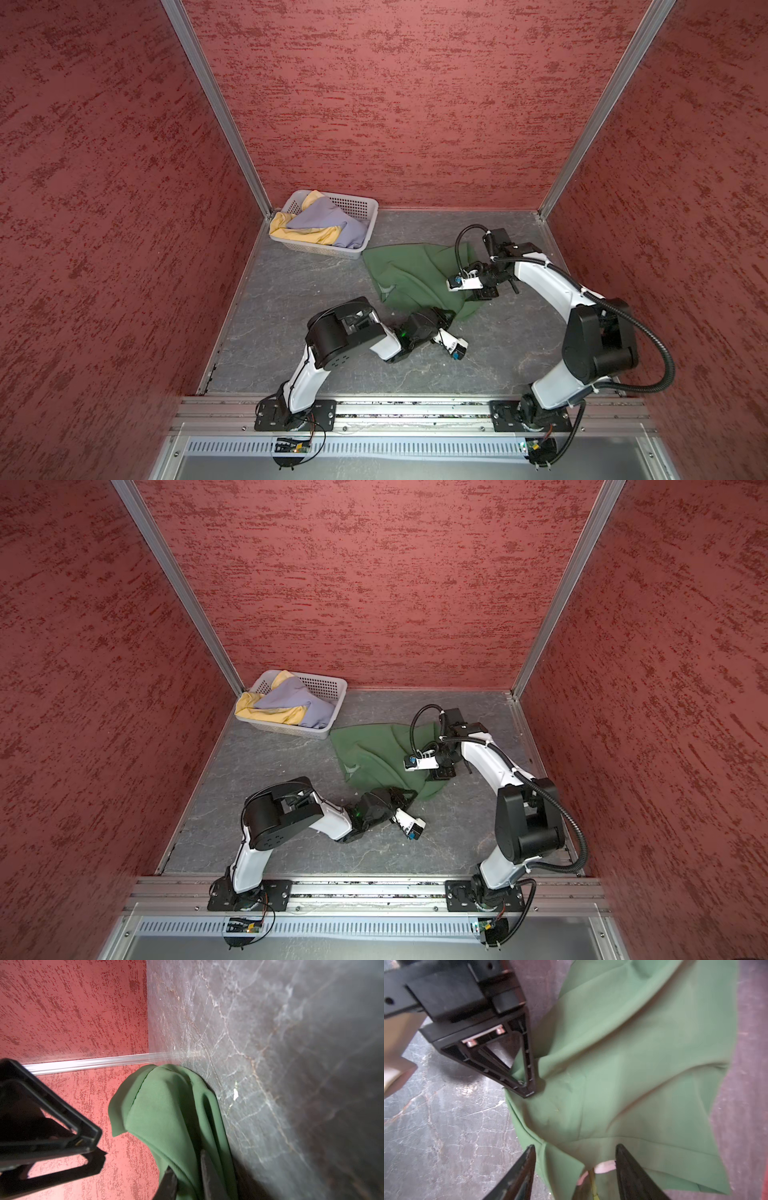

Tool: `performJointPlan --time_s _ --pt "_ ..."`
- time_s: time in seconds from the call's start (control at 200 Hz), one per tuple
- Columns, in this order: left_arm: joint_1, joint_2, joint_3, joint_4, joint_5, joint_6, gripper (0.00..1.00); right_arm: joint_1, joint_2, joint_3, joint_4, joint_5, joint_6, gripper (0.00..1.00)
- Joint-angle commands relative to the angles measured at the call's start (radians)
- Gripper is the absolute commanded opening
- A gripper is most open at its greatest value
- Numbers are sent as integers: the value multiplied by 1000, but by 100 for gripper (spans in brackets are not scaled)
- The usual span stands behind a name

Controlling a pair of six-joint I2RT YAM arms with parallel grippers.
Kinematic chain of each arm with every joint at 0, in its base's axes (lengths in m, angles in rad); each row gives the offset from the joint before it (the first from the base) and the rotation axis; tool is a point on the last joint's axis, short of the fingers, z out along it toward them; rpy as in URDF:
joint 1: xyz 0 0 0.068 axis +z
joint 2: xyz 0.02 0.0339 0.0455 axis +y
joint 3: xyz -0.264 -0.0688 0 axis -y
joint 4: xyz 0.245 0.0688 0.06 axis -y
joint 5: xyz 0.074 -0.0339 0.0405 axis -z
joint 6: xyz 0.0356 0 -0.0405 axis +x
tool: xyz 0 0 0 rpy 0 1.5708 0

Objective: Fold and stack skirts
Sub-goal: Flatten out the skirt at the center of the table.

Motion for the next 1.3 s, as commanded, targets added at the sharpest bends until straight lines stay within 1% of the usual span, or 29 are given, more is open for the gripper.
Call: performJointPlan --time_s 0.0,0.165,0.271,0.521,0.606,0.726,0.827,0.852,0.952,0.982,1.102,1.202,1.293 --pt "1 33 -3 51 -16 69 19 22 26 16 -34 23 -2 62" --pt "1 37 -5 69 -18 74 19 26 55 36 -59 51 7 61" --pt "4 39 -6 77 -19 73 19 25 66 35 -75 93 16 59" --pt "11 46 -10 87 -25 67 19 14 53 21 -66 139 29 54" --pt "14 45 -12 87 -27 59 19 7 47 17 -68 155 32 50" --pt "21 43 -11 77 -31 42 19 -5 28 7 -61 163 35 43" --pt "24 43 -4 56 -36 40 19 -13 12 0 -59 166 38 31" --pt "26 42 -3 50 -35 37 19 -15 9 -3 -56 166 38 27" --pt "26 35 9 23 -32 18 19 -16 -3 -12 -46 159 35 7" --pt "27 31 13 12 -31 9 19 -15 -7 -15 -44 157 35 0" --pt "31 15 27 -15 -29 -46 20 -21 -19 -23 -42 155 44 0" --pt "42 -6 53 -38 -42 -163 24 -29 -36 -47 -7 181 78 0" --pt "59 -44 81 -90 -43 -306 29 -38 -49 -56 39 213 167 0"
